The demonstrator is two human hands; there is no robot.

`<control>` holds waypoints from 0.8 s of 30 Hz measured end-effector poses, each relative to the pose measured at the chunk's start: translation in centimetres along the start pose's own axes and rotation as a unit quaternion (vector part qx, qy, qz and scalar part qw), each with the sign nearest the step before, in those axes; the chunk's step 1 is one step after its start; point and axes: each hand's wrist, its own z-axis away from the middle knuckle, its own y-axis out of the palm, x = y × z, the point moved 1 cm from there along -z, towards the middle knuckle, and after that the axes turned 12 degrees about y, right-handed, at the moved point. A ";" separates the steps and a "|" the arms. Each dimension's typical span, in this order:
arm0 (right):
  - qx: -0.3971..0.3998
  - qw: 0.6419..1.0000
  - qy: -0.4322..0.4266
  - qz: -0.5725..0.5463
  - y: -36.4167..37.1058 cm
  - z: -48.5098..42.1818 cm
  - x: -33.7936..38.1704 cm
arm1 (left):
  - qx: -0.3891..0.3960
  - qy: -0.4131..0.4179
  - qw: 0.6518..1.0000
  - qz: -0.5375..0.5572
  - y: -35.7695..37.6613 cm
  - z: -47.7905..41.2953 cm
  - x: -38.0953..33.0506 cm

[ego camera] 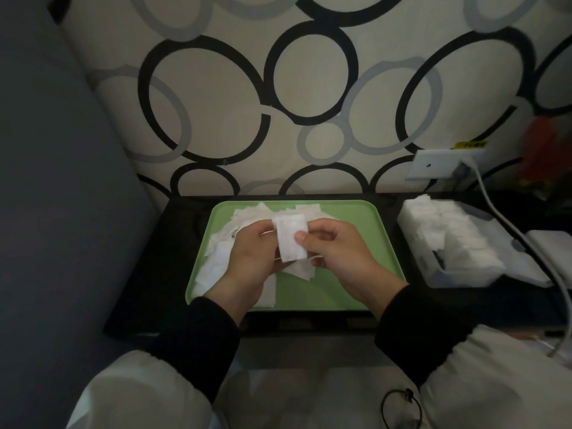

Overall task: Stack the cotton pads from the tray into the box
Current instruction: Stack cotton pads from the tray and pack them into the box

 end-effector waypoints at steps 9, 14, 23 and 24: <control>-0.063 0.997 -0.001 0.040 -0.3 -0.2 -0.2 | 0.031 -0.016 0.999 0.013 0.1 -0.2 0.2; -0.141 0.969 -0.096 0.179 -0.5 -0.2 0.0 | 0.043 -0.029 0.998 0.040 0.1 0.0 0.2; -0.086 0.925 -0.203 0.308 -0.9 0.2 0.8 | 0.066 -0.066 0.992 0.081 0.1 0.3 -0.2; -0.083 0.926 -0.200 0.308 -0.9 0.1 0.8 | 0.071 -0.065 0.992 0.078 0.1 0.3 -0.3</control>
